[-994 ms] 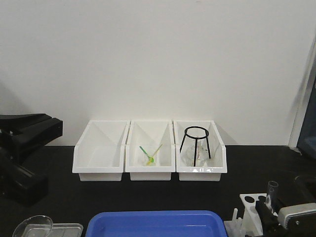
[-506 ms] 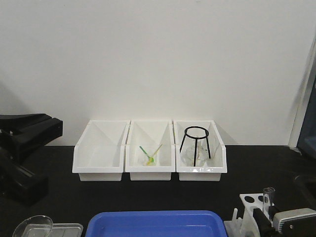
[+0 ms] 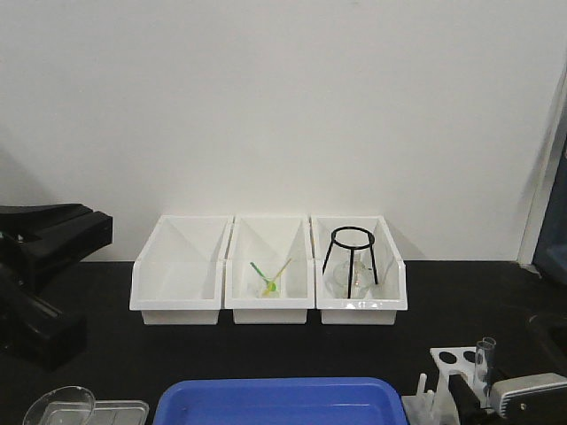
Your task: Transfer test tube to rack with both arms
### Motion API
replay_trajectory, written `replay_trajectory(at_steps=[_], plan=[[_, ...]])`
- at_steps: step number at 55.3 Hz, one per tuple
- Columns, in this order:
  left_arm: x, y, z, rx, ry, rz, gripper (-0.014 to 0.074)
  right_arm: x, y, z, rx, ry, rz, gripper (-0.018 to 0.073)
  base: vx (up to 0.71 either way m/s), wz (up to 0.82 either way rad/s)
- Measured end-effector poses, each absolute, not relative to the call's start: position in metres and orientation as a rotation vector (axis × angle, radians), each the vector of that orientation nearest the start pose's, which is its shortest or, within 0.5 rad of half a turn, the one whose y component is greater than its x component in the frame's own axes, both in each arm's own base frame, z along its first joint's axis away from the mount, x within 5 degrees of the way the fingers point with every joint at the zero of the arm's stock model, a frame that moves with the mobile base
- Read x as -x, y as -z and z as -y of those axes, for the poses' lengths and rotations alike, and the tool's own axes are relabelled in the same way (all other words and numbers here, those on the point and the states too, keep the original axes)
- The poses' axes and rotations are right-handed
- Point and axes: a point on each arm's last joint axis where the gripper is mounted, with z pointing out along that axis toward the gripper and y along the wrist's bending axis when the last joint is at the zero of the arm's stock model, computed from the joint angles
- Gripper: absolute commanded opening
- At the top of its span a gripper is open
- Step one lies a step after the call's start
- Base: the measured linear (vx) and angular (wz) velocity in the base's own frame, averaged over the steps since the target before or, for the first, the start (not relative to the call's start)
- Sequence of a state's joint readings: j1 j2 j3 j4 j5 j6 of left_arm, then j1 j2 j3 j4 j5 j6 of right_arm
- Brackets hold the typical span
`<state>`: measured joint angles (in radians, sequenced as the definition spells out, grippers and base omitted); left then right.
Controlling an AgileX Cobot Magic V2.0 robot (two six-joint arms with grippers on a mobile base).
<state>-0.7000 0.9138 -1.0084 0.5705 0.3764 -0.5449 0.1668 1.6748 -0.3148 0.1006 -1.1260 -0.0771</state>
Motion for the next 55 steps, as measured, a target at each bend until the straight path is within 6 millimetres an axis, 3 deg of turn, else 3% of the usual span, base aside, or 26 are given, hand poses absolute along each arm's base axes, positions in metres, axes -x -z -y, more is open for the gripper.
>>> replay_trajectory(at_steps=[6,15,20,29,42,55], plan=[[-0.156,-0.425,0.108,-0.442,0.355,-1.662,0.0001,-0.248,-0.163,-0.033,0.091,-0.033,-1.687,0.0516,0.00,0.00],[-0.156,-0.425,0.108,-0.442,0.355,-1.662,0.0001,-0.239,-0.194,-0.033,0.086,-0.055,-1.614,0.0468,0.00,0.00],[-0.156,-0.425,0.108,-0.442,0.355,-1.662,0.0001,-0.227,-0.219,-0.032,0.081,-0.069,-1.564,0.0341,0.00,0.00],[-0.156,-0.425,0.108,-0.442,0.355,-1.662,0.0001,-0.196,-0.257,-0.028,0.075,-0.095,-1.513,-0.0017,0.00,0.00],[-0.157,-0.423,0.107,-0.438,0.343,-1.680,0.0003,-0.152,-0.278,-0.023,0.090,-0.125,-1.569,-0.0013,0.00,0.00],[-0.157,-0.421,0.106,-0.429,0.331,-1.712,0.0003,-0.146,-0.280,-0.022,0.112,-0.108,-1.566,-0.0011,0.00,0.00]])
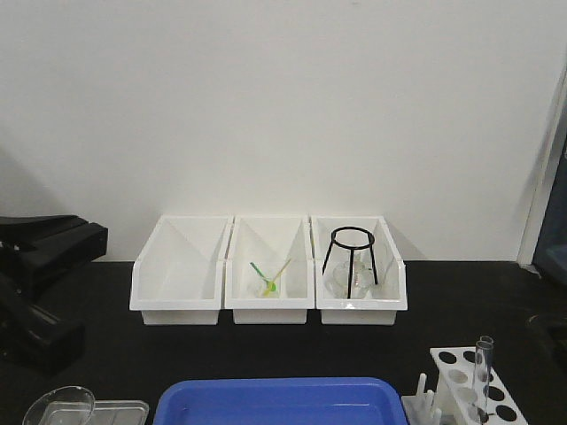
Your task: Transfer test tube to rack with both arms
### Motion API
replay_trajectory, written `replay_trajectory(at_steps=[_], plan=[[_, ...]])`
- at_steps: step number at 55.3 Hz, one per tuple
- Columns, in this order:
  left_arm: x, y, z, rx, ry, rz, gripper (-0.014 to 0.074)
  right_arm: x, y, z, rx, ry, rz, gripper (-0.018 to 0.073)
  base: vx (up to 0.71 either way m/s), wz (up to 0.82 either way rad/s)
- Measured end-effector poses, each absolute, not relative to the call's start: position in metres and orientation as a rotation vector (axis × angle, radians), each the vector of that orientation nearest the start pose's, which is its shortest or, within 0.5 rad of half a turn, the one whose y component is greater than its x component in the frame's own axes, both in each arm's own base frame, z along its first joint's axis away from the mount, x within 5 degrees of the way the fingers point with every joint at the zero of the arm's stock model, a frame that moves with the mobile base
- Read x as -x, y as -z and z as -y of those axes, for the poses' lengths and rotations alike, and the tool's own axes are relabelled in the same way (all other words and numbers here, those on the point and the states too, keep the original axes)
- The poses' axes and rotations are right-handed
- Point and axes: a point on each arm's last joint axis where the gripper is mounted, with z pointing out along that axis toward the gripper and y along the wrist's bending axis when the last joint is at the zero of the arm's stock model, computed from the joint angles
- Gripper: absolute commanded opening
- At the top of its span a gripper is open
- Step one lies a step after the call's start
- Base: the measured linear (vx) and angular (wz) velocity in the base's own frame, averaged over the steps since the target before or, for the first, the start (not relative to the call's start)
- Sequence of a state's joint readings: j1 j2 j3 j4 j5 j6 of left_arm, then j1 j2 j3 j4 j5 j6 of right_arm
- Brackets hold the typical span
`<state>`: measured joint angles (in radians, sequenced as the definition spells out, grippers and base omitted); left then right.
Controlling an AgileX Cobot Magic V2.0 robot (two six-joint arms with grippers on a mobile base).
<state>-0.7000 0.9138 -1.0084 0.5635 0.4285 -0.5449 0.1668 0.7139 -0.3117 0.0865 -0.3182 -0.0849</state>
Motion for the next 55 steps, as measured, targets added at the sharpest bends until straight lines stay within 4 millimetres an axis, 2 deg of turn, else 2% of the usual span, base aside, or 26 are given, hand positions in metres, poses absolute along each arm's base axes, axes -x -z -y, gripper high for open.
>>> replay_trajectory(at_steps=[37,47,55], plan=[[-0.156,-0.420,0.106,-0.420,0.353,-1.723,0.0003,-0.146,-0.280,-0.022,0.114,-0.105,-1.566,-0.0011,0.00,0.00],[-0.158,-0.413,0.119,-0.528,0.406,-1.747,0.0003,-0.146,-0.280,-0.022,0.114,-0.105,-1.566,-0.0011,0.00,0.00],[-0.168,-0.409,0.130,-0.599,0.452,-1.715,0.0003,-0.146,-0.280,-0.022,0.114,-0.105,-1.566,-0.0011,0.00,0.00]])
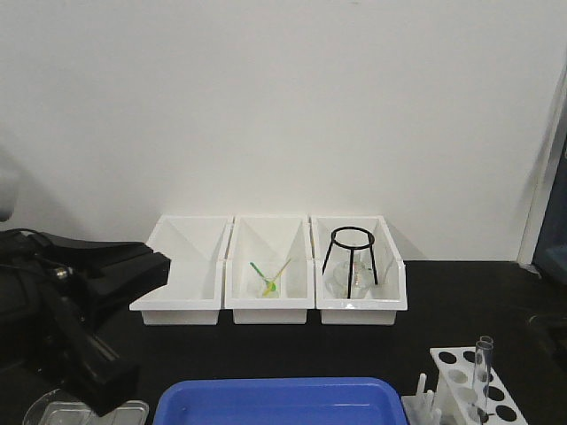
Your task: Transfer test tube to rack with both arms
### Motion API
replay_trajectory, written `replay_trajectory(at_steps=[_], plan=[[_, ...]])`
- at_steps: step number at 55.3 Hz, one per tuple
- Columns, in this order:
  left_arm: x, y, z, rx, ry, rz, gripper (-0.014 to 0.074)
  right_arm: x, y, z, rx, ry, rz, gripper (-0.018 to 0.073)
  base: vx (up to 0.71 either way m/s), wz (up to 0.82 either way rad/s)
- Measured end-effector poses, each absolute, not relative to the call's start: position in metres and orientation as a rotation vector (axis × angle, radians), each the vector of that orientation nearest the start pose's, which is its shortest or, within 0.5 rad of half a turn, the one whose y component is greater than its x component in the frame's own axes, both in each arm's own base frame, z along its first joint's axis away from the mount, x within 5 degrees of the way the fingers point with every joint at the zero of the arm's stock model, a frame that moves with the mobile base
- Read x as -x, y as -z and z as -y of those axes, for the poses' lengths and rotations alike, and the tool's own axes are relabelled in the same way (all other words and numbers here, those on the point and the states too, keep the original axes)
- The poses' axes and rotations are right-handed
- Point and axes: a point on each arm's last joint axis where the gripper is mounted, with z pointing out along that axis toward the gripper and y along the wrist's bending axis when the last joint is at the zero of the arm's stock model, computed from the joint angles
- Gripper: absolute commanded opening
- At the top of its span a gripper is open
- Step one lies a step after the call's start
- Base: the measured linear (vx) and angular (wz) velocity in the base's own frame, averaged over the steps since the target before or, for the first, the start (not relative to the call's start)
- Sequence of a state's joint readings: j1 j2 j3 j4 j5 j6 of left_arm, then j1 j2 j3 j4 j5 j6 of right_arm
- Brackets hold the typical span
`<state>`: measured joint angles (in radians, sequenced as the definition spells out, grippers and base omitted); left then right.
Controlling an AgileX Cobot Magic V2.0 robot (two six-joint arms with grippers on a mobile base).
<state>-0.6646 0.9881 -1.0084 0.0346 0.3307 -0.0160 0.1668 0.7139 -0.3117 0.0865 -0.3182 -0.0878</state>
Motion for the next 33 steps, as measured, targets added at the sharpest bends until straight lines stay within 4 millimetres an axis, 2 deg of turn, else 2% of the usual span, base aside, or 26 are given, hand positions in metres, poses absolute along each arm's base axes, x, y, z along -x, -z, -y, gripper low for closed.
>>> replay_trajectory(at_steps=[15,22,28,33], plan=[[-0.175,-0.410,0.137,-0.589,0.484,-1.660,0.0003,-0.146,-0.280,-0.022,0.114,-0.105,-1.566,-0.0011,0.00,0.00],[-0.178,-0.409,0.136,-0.618,0.432,-1.650,0.0003,-0.146,-0.280,-0.022,0.114,-0.105,-1.566,-0.0011,0.00,0.00],[-0.178,-0.408,0.122,-0.591,0.371,-1.644,0.0003,-0.146,-0.280,-0.022,0.114,-0.105,-1.566,-0.0011,0.00,0.00],[-0.165,-0.400,0.092,-0.503,0.309,-1.651,0.0003,-0.146,-0.280,-0.022,0.114,-0.105,-1.566,-0.0011,0.00,0.00]])
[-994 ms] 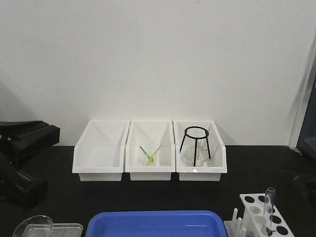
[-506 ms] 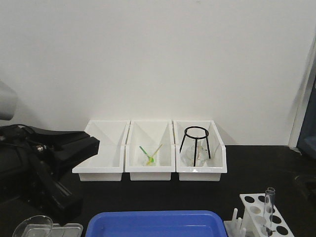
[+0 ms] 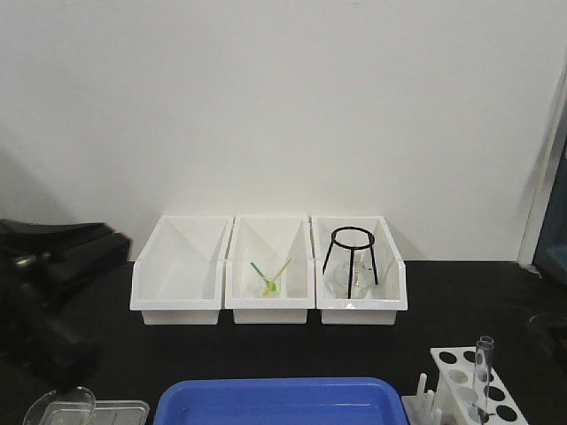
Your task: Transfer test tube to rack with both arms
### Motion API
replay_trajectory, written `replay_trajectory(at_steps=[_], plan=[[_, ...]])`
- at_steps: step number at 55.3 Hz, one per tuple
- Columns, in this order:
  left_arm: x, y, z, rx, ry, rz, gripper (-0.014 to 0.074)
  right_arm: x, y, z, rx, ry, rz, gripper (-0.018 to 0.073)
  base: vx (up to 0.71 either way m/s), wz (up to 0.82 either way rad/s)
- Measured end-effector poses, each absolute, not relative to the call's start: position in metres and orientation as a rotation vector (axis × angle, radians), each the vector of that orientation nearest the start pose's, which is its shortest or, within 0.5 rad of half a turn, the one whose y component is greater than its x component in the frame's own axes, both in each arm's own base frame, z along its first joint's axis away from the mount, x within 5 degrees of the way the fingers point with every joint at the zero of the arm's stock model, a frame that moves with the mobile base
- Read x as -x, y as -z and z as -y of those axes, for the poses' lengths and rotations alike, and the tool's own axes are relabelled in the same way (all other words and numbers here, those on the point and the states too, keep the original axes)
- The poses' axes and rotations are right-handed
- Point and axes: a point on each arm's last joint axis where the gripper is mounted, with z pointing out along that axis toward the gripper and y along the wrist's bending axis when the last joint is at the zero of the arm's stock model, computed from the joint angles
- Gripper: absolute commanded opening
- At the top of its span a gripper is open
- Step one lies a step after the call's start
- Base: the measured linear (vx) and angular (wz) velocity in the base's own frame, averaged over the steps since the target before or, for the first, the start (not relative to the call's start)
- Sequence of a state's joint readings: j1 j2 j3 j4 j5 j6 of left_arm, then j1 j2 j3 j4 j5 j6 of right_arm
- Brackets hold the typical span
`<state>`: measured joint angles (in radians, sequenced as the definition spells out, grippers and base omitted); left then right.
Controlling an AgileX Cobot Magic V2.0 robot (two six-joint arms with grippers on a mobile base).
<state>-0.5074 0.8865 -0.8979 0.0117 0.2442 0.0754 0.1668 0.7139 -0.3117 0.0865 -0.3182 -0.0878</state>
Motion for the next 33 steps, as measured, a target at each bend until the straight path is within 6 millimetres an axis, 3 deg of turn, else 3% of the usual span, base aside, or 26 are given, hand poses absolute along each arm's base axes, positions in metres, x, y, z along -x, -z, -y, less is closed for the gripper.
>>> replay_trajectory(at_steps=[6,14,22,33], plan=[[-0.137,-0.375,0.057,-0.404,0.229,-1.661,0.0003,-0.146,-0.280,-0.022,0.114,-0.105,-1.566,-0.0011,0.00,0.00],[-0.092,-0.323,0.023,-0.277,0.120,-1.657,0.0003,-0.146,-0.280,-0.022,0.114,-0.105,-1.566,-0.0011,0.00,0.00],[-0.067,-0.260,0.008,-0.176,0.026,-1.692,0.0003,-0.146,-0.280,-0.022,0.114,-0.105,-1.566,-0.0011,0.00,0.00],[-0.056,-0.194,0.003,-0.108,-0.021,-1.725,0.0003,-0.146,-0.280,-0.022,0.114,-0.105,-1.566,-0.0011,0.00,0.00]])
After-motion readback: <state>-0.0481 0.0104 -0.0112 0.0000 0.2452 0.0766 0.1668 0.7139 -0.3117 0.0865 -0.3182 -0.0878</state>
